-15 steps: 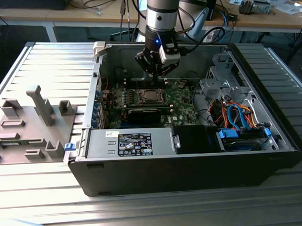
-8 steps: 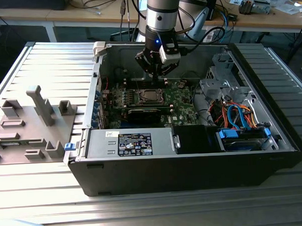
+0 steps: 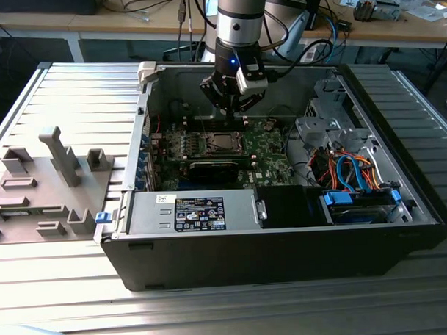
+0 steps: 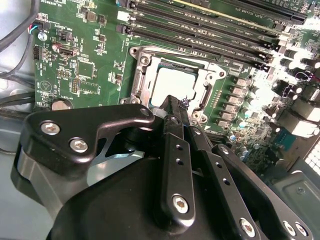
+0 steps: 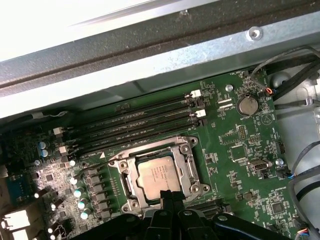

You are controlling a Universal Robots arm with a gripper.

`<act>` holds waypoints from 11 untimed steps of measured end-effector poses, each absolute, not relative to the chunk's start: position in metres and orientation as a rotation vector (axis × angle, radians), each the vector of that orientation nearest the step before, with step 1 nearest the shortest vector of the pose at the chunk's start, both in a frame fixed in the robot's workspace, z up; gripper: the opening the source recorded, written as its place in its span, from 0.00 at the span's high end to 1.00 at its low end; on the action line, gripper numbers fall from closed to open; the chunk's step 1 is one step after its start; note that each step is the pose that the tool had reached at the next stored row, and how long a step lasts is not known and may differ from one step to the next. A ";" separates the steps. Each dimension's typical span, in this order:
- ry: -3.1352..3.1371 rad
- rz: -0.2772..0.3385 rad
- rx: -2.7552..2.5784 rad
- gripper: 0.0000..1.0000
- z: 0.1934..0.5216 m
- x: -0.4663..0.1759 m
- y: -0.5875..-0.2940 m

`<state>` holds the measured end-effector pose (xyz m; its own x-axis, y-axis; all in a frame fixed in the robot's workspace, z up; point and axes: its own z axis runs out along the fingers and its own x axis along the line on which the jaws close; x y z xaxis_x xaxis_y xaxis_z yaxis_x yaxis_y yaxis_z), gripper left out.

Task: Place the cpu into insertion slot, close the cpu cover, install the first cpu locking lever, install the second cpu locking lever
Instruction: 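Install the first cpu locking lever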

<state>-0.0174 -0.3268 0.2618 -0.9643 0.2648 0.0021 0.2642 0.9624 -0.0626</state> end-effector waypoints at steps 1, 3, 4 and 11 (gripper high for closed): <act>-3.102 0.097 -0.416 0.89 0.262 -0.017 -0.327; -3.103 0.097 -0.410 0.89 0.262 -0.017 -0.327; -3.103 0.097 -0.407 0.89 0.262 -0.017 -0.327; -3.105 0.097 -0.395 0.89 0.262 -0.017 -0.327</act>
<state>-0.0174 -0.3268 0.2618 -0.9681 0.2504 0.0021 0.2498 0.9663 -0.0626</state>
